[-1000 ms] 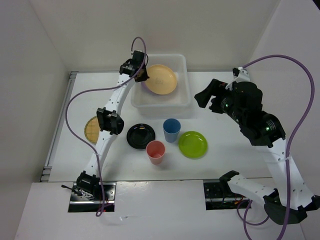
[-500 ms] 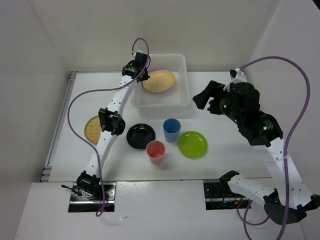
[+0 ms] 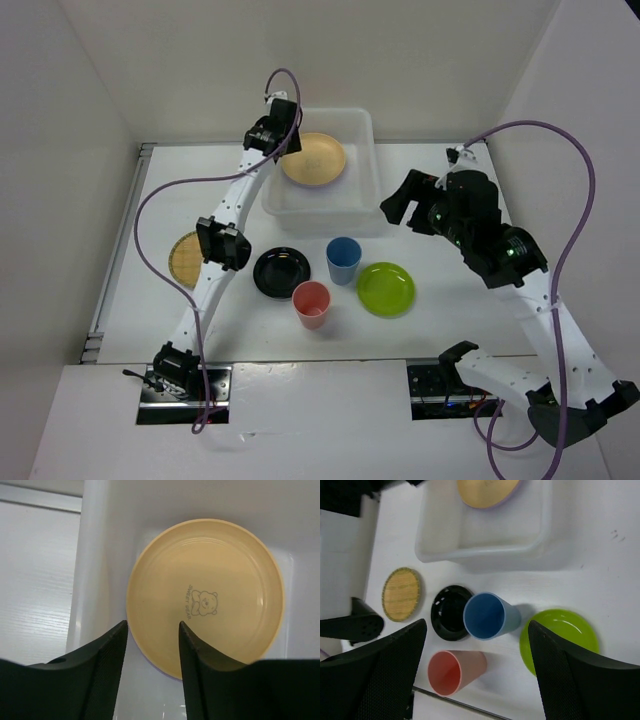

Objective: Place the mixed dishes into the plastic bin

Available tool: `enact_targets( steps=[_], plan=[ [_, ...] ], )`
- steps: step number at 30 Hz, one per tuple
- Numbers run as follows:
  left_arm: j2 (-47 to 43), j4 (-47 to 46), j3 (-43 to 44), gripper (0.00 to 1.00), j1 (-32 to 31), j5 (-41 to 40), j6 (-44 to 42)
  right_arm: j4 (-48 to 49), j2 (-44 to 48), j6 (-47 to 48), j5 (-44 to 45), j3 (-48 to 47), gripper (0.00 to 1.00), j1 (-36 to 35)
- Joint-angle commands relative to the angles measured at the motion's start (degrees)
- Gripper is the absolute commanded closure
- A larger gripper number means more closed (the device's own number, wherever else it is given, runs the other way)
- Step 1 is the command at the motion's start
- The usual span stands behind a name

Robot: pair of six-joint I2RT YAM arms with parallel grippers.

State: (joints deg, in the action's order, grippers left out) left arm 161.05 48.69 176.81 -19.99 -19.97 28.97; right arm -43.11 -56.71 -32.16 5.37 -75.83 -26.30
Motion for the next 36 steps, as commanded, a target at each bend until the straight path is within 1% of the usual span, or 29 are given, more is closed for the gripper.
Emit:
enact_targets(
  steps=[1, 3, 5, 6, 7, 8, 9, 10, 11, 13, 15, 16, 18, 19, 21, 22, 23, 24, 25, 26, 27, 29, 30, 31, 32, 33, 34, 35, 36],
  plan=[
    [-12.5, -1.2, 2.5, 0.46, -1.5, -1.0, -3.3, 3.3, 0.0, -0.9, 1.5, 4.8, 0.13, 0.4],
    [-19.1, 0.2, 2.5, 0.43, -2.2, -1.0, -4.1, 5.0, -0.7, -2.4, 2.0, 9.1, 0.13, 0.4],
    [-23.8, 3.0, 2.5, 0.38, -2.8, 0.5, -5.0, 5.5, -0.2, -4.4, 4.4, 12.2, 0.13, 0.9],
    [-28.5, 3.9, 2.5, 0.35, -3.4, 1.4, -5.8, 6.1, -0.2, -5.8, 5.3, 15.0, 0.13, 0.9],
    [-30.8, 5.9, 2.5, 0.32, -3.4, 2.6, -6.5, 6.8, 0.9, -8.4, 6.1, 16.4, 0.13, 0.9],
    [-33.1, 7.0, 2.5, 0.31, -3.4, 4.4, -7.0, 6.8, 2.5, -9.7, 7.4, 17.7, 0.13, 0.9],
    [-37.4, 8.2, 2.5, 0.31, -3.4, 4.9, -7.0, 7.5, 3.3, -11.8, 7.4, 20.3, 0.13, 2.1],
    [-39.5, 11.0, 2.5, 0.31, -3.4, 4.9, -7.0, 8.3, 4.0, -12.5, 8.1, 21.5, 0.13, 2.7],
    [-43.1, 12.6, 2.5, 0.30, -3.4, 5.5, -7.6, 8.3, 4.0, -12.5, 8.1, 23.1, 0.13, 3.5],
    [-45.9, 17.7, 1.9, 0.28, -3.9, 4.4, -7.6, 8.3, 3.8, -11.6, 7.2, 24.1, 0.13, 7.0],
    [-51.3, 20.2, -3.2, 0.24, -4.5, 1.9, -7.6, 8.8, 1.8, -9.7, 5.1, 25.0, 0.13, 9.6],
    [-52.9, 20.9, -8.6, 0.24, -5.2, 1.3, -7.6, 8.8, 1.0, -8.5, 5.1, 25.0, 0.13, 10.1],
    [-56.7, 22.4, -13.4, 0.24, -5.9, 0.7, -7.6, 9.5, -1.1, -7.9, 4.6, 25.6, 0.13, 10.8],
    [-59.7, 23.1, -18.6, 0.24, -6.8, 0.0, -6.9, 10.1, -1.7, -7.2, 4.6, 26.2, 0.13, 11.4],
    [-64.1, 21.4, -26.7, 0.24, -7.4, -2.7, -6.2, 10.8, -2.9, -6.6, 3.3, 26.2, 0.13, 11.9],
    [-71.4, 18.9, -32.7, 0.24, -8.3, -2.7, -5.6, 11.3, -3.8, -6.6, 2.6, 26.2, 0.13, 11.9],
    [-76.1, 15.2, -40.1, 0.24, -8.3, -2.7, -5.6, 11.3, -3.8, -6.6, 2.6, 26.2, 0.13, 11.9],
    [-81.1, 7.1, -55.5, 0.24, -8.3, -2.7, -5.0, 12.1, -4.3, -6.6, 1.8, 26.7, 0.12, 11.9],
    [-90.6, 3.5, -62.5, 0.24, -7.4, -1.2, -3.9, 12.1, -4.3, -6.6, 1.8, 26.7, 0.12, 11.9],
    [-94.7, -2.2, -68.6, 0.24, -6.7, -1.2, -2.4, 12.7, -4.3, -6.6, 1.2, 26.7, 0.12, 11.9],
    [-100.8, -4.0, -78.6, 0.24, -6.7, -2.4, -1.1, 12.7, -4.3, -6.0, 0.7, 26.7, 0.12, 11.9],
    [-104.8, -5.8, -86.3, 0.24, -6.2, -4.9, 1.3, 13.9, -4.3, -5.5, 0.1, 26.7, 0.12, 11.9],
    [-107.7, -6.3, -89.7, 0.23, -6.2, -6.1, 4.2, 13.9, -4.3, -5.5, -0.6, 26.1, 0.12, 11.9],
    [-109.1, -6.3, -96.0, 0.23, -6.2, -6.1, 6.0, 13.9, -4.8, -5.5, -0.6, 25.3, 0.12, 11.9],
    [-110.7, -8.1, -99.2, 0.23, -5.7, -6.1, 7.6, 14.5, -4.8, -4.8, -1.2, 25.3, 0.12, 12.4],
    [-113.7, -9.0, -102.2, 0.23, -5.7, -6.1, 11.2, 14.5, -4.8, -4.8, -1.2, 24.4, 0.12, 12.4],
    [-115.3, -11.0, -107.9, 0.26, -5.7, -4.6, 13.0, 14.5, -5.3, -4.8, -1.8, 23.7, 0.12, 12.4],
    [-116.8, -11.9, -110.6, 0.28, -5.7, -3.8, 15.1, 15.1, -5.3, -4.1, -2.5, 23.7, 0.12, 12.4],
    [-119.5, -12.6, -113.1, 0.28, -5.7, -2.7, 19.5, 15.1, -5.3, -4.1, -2.5, 23.1, 0.12, 12.4]
  ],
)
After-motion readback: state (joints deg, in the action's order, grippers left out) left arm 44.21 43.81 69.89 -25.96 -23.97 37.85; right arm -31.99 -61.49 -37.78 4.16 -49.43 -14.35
